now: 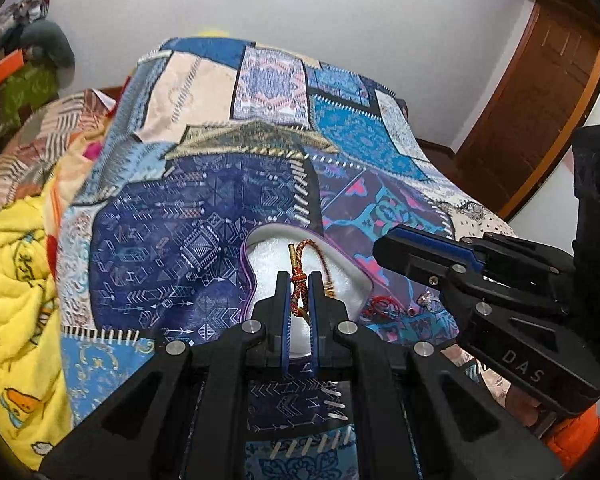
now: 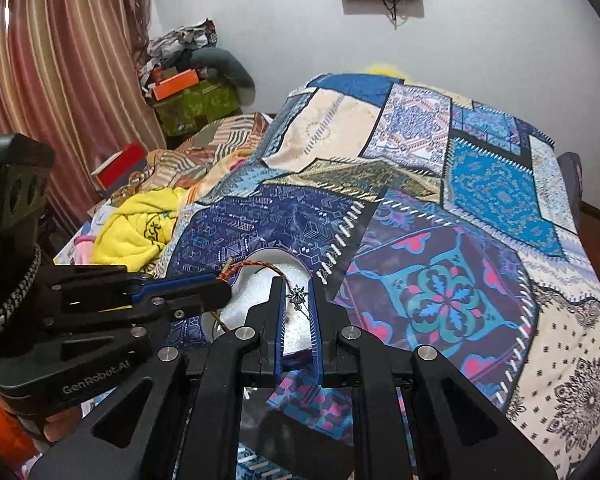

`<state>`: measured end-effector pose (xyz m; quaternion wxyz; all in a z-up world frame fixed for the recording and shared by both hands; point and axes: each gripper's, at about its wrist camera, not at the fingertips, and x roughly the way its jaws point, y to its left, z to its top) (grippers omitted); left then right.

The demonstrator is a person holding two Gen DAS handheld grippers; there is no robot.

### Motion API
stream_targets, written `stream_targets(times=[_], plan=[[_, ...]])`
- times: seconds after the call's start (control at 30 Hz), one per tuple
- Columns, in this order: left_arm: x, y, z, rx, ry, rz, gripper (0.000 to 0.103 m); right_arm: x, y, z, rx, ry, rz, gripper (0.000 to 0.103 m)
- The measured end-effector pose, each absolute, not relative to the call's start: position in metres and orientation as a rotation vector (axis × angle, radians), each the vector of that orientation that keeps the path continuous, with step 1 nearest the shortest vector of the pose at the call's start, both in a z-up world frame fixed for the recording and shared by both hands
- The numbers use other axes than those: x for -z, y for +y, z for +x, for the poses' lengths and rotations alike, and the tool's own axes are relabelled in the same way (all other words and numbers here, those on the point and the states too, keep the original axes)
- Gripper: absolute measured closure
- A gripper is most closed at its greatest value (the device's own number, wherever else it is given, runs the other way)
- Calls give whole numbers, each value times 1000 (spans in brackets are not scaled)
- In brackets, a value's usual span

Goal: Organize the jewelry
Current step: 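Carry both items into the purple heart tin and open both tools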

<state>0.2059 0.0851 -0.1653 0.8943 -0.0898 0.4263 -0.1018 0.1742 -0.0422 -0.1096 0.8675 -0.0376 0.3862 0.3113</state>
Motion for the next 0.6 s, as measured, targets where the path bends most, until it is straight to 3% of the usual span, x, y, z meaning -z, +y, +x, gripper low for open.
stream_targets(times=[0.5,0.6], plan=[[168,97,208,166,876,-120,96,131,-15,187,-727,879,-117,93],[164,98,204,139,863,-94,92,131,-13,186,-736,886,-126,93]])
